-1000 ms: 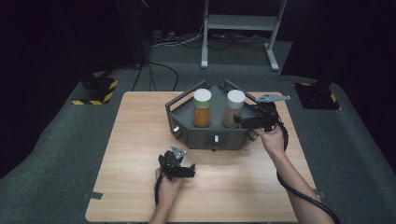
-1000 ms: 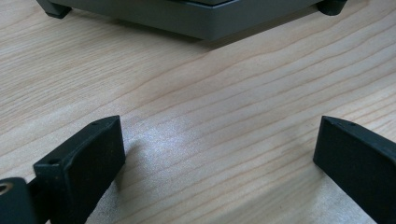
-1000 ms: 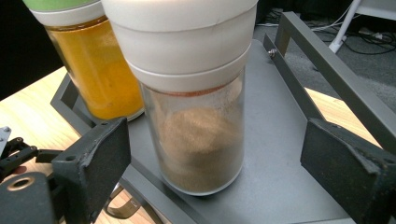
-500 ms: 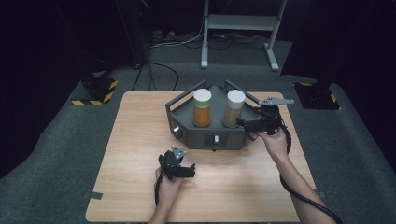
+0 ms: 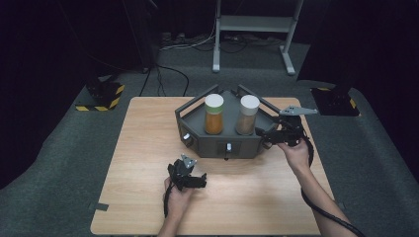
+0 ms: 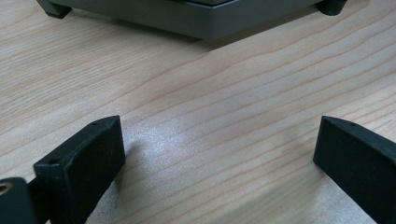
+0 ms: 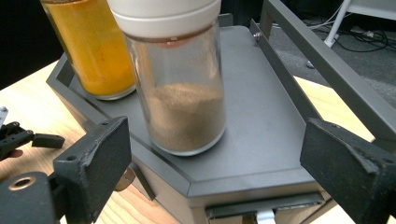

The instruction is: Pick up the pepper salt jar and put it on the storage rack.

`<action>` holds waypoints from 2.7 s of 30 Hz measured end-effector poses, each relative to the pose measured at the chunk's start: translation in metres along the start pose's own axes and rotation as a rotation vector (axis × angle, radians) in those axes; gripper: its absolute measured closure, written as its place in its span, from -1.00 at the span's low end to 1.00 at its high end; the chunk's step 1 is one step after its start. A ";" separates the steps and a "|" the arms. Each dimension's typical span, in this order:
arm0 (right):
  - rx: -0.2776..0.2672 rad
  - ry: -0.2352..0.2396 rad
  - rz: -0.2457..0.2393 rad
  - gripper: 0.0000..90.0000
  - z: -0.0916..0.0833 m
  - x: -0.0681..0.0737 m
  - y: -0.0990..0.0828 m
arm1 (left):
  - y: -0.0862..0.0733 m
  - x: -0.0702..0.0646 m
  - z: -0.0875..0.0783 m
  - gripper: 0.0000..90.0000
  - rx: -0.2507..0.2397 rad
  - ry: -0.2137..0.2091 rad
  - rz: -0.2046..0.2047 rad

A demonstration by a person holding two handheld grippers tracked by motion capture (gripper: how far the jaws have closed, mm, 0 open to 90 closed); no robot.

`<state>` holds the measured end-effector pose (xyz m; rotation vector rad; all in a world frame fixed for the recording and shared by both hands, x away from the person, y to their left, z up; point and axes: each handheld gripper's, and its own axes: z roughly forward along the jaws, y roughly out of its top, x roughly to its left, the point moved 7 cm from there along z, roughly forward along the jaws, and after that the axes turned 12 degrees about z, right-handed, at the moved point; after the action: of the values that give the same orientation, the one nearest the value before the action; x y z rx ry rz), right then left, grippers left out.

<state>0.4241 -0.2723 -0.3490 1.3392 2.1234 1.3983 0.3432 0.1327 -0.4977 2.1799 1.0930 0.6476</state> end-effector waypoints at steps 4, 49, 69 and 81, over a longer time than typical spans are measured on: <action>0.001 -0.006 -0.002 -0.81 -0.003 -0.002 -0.004 | 0.000 0.000 0.000 -0.95 0.000 0.000 0.000; 0.041 -0.028 0.030 -0.81 -0.012 -0.017 -0.064 | 0.000 0.000 0.000 -0.95 0.001 0.000 0.000; 0.071 -0.031 0.049 -0.81 -0.004 -0.020 -0.086 | 0.000 0.000 0.000 -0.95 0.001 0.000 0.000; 0.081 -0.031 0.051 -0.81 0.000 -0.019 -0.093 | 0.000 0.000 0.000 -0.95 0.001 0.000 0.000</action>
<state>0.3835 -0.2976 -0.4313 1.4458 2.1615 1.3137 0.3432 0.1326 -0.4976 2.1806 1.0936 0.6476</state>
